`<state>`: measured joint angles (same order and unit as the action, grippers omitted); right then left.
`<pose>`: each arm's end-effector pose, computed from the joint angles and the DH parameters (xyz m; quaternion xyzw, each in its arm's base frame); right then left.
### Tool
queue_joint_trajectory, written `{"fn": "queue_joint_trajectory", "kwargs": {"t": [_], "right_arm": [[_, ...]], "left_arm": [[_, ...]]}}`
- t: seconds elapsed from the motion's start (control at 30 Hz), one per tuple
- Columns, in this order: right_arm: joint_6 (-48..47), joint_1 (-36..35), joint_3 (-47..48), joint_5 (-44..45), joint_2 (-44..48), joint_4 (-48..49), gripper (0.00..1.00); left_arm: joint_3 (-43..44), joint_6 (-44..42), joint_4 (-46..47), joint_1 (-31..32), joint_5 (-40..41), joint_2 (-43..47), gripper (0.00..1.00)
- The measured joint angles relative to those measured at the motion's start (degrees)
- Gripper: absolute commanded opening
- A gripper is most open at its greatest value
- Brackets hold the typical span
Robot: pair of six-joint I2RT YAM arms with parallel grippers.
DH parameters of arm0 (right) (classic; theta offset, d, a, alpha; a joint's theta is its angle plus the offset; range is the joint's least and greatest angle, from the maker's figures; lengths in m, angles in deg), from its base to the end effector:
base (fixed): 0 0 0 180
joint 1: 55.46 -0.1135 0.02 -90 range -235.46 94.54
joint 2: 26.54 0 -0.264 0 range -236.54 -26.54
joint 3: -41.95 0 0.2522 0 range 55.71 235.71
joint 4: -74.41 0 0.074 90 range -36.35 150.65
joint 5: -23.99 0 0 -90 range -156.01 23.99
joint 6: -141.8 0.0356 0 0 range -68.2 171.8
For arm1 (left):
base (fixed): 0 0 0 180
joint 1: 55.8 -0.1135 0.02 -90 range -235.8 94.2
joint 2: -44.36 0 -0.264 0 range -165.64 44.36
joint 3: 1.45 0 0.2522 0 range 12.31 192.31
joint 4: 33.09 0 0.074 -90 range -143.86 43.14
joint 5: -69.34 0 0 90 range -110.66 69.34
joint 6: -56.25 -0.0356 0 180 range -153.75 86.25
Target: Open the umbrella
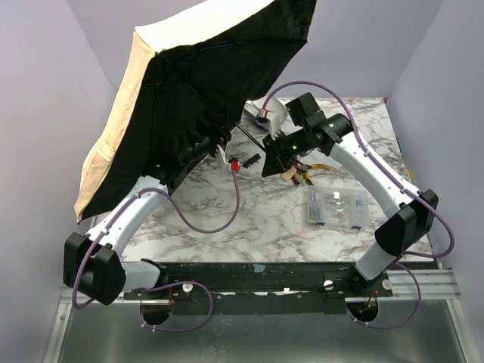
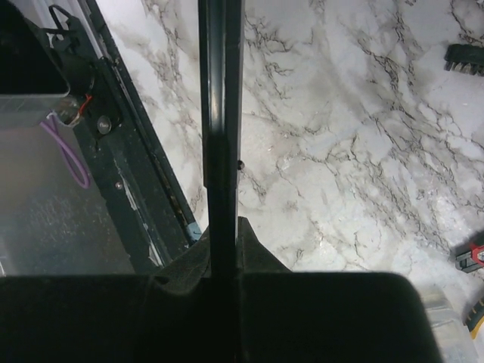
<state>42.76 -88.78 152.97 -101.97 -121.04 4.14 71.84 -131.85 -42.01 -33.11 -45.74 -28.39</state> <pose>0.2754 0.2060 0.3655 -0.4161 0.8082 0.3490 0.2276 0.2700 -0.1293 0.3525 0.7125 0.2416 0.2602 0.6052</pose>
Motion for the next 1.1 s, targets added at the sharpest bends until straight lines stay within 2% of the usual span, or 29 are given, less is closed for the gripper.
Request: {"fn": "queue_joint_trajectory", "kwargs": {"t": [0.07, 0.23, 0.5, 0.63, 1.1], "right_arm": [[-0.07, 0.0, 0.0, -0.17, 0.0, -0.11, 0.0], [-1.49, 0.0, 0.0, -0.2, 0.04, -0.11, 0.0], [-4.83, 0.0, -4.37, 1.53, 2.64, -0.04, 0.0], [-4.63, -0.13, -4.96, 3.48, 3.23, 1.79, 0.0], [-4.52, -0.11, -8.98, 9.05, 6.05, 13.09, 0.0]], "left_arm": [[0.13, 0.7, -0.07, 1.09, 0.42, -0.09, 0.44], [2.71, 3.67, 0.42, 0.81, 2.1, -1.42, 0.45], [7.04, 4.26, 5.95, -7.39, 7.13, -7.96, 0.43], [9.68, 3.54, 6.01, -8.92, 5.9, -9.97, 0.38], [17.66, 0.57, 4.15, -13.55, -0.76, -15.96, 0.37]]}}
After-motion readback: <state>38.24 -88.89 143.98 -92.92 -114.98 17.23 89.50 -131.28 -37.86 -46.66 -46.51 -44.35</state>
